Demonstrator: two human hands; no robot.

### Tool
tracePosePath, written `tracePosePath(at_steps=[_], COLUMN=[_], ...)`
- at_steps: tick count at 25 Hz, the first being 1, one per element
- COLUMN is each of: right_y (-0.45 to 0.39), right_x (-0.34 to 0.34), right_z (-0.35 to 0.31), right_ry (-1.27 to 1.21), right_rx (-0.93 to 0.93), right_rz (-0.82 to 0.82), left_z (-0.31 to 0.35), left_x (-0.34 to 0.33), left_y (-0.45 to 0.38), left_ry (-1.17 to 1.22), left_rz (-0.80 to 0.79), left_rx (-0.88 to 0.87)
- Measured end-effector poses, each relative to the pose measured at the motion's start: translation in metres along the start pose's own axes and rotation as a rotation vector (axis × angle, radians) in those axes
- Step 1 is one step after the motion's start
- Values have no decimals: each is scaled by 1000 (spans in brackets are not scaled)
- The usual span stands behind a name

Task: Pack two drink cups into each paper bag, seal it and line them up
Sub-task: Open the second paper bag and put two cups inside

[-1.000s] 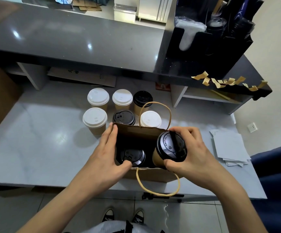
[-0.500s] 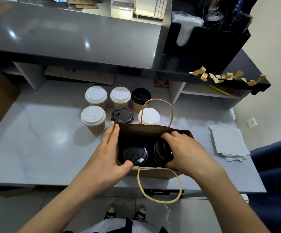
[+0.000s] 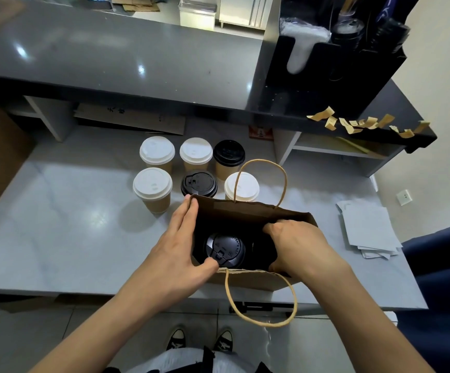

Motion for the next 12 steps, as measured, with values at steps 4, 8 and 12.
tracePosePath(at_steps=[4,8,12], right_y=[-4,-5,6], right_x=[-6,-9,-6], right_z=[-6,-8,-6], right_ry=[68,52,-133], right_rx=[-4,4,1], right_rz=[-31,-14,30], left_z=[0,-1,-1], left_x=[2,3,5], left_y=[2,2,0], left_ry=[-7,-7,31], left_rz=[-13,-9,14], left_rx=[-2,-18,-50])
Point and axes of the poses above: each hand's wrist, its own y-axis away from the middle knuckle, its own x-axis out of the back of the hand, z = x × y, the point moved 7 cm from there along -y, towards the middle knuckle, and after that the axes turned 7 degrees about y, right-handed, at the moved point
